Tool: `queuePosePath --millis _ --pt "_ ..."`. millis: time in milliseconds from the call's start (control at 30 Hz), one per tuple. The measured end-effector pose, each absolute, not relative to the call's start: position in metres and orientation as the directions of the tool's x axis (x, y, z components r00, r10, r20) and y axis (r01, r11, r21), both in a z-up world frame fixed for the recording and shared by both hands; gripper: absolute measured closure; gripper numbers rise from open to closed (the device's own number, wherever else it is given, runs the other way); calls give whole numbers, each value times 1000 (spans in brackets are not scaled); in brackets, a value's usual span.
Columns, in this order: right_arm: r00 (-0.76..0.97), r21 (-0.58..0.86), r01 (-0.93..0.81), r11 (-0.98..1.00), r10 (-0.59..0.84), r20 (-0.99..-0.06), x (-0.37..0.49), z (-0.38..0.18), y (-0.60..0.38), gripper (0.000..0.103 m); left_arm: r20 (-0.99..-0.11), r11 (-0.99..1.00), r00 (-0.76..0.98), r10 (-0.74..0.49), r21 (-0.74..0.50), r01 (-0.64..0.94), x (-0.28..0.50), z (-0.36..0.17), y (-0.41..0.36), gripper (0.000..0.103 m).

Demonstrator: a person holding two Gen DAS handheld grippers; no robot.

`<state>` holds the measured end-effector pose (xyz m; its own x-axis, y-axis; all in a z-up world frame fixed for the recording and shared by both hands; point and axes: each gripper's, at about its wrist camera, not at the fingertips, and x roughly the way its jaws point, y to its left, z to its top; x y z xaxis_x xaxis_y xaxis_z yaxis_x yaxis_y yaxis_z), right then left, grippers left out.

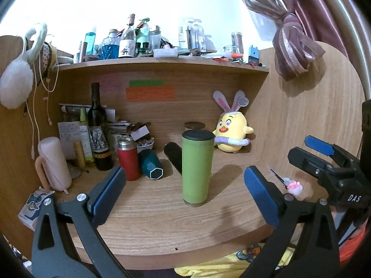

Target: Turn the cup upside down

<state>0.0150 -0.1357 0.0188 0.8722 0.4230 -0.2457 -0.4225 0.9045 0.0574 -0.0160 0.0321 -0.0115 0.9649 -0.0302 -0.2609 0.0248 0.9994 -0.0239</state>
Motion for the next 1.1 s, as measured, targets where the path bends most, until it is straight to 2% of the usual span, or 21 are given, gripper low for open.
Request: queuePosePath --millis 1100 --pt "873 56 -423 904 424 -242 11 20 -136 0 -263 999 964 -41 -30 35 -20 -13 30 0"
